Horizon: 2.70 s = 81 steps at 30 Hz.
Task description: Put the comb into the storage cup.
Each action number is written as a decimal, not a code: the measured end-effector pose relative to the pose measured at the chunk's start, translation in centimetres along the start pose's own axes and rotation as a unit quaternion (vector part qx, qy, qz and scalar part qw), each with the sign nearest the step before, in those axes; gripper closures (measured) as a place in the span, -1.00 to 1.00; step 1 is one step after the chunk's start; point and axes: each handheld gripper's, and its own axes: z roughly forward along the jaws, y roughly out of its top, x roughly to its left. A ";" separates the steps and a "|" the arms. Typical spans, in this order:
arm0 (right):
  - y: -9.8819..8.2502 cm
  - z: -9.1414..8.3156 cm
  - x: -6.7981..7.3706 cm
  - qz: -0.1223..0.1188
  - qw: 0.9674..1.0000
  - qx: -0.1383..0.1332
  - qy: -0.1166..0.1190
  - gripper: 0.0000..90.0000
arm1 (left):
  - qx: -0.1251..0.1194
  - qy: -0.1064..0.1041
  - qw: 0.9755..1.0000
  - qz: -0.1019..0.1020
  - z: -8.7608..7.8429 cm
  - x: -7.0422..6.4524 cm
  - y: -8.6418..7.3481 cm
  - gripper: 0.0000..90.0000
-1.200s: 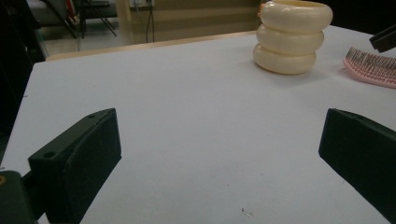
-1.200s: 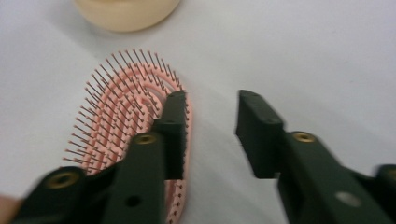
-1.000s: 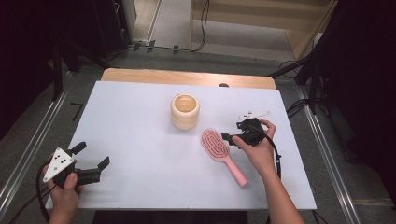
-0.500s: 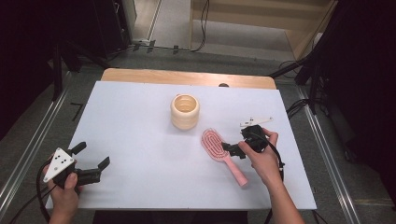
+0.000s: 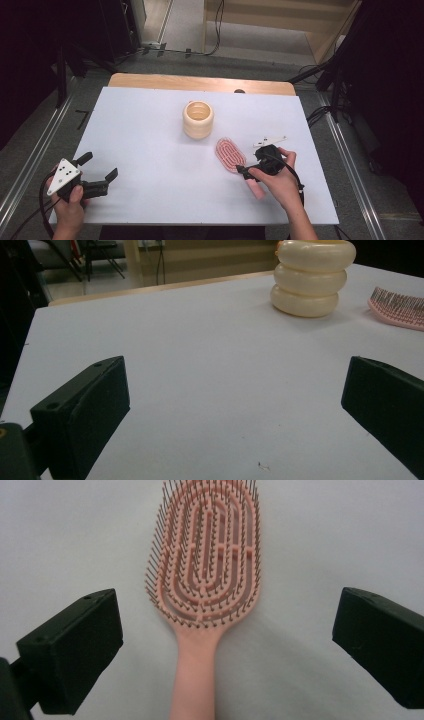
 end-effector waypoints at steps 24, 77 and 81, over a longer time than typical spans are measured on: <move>-2.1 1.8 1.7 0.023 0.998 0.051 -0.010 0.01 | 0.004 -0.003 1.000 0.010 0.1 0.0 0.1 -1.00; -2.2 -0.2 3.3 -0.043 0.991 -0.127 0.003 0.50 | -0.006 -0.010 1.000 0.017 -0.1 -1.5 1.9 -1.00; -2.2 -0.4 3.6 -0.048 0.989 -0.142 0.012 0.50 | -0.009 -0.017 1.000 0.019 -0.1 -2.1 2.4 -1.00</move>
